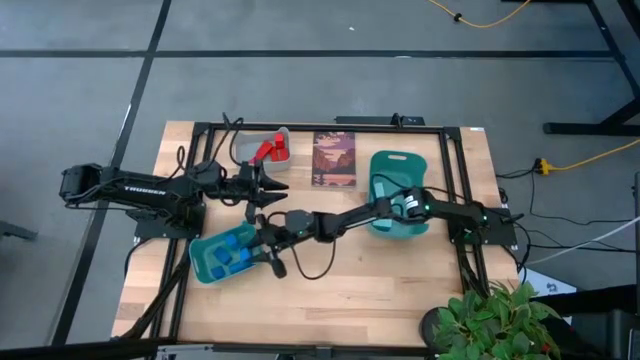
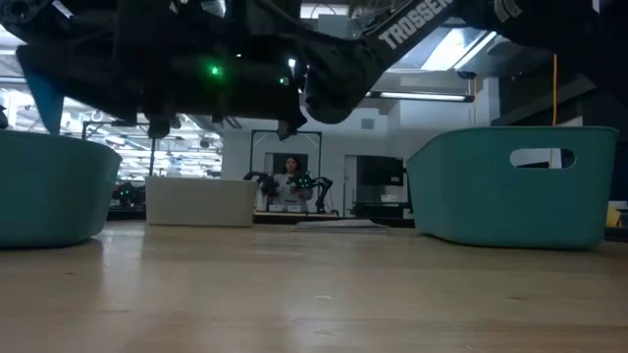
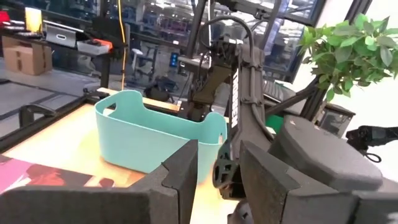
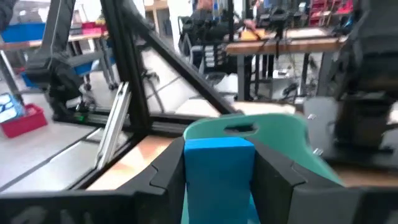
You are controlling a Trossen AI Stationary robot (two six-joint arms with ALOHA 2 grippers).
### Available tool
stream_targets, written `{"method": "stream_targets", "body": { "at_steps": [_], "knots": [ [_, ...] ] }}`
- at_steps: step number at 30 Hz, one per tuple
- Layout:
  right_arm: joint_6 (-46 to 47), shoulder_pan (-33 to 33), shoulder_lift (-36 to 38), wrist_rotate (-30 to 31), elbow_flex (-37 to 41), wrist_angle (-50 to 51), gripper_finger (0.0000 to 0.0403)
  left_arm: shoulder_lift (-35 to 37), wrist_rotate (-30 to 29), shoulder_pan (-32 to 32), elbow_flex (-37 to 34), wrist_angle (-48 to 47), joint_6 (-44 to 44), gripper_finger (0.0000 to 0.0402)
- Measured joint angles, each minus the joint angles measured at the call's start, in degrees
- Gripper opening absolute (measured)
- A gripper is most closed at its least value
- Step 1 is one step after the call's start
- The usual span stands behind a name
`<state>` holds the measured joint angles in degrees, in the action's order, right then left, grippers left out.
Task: Sort & place blocks by color
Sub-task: Put the blue block into the left green bin
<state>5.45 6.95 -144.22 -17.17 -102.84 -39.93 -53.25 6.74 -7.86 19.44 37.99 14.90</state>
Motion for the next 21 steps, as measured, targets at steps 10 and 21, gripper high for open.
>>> {"method": "stream_targets", "body": {
  "at_steps": [10, 21],
  "knots": [
    [-2.6, -0.5, -0.1, 8.0, -0.1, -0.3, 0.0137, 1.2, -0.2, -1.4, 0.0, 0.4, -2.0, 0.0111],
    [-5.6, -0.4, -0.1, 12.5, -0.1, 3.3, 0.0139, 1.3, -0.2, -1.7, 0.0, 1.5, -2.0, 0.0111]
  ]
}}
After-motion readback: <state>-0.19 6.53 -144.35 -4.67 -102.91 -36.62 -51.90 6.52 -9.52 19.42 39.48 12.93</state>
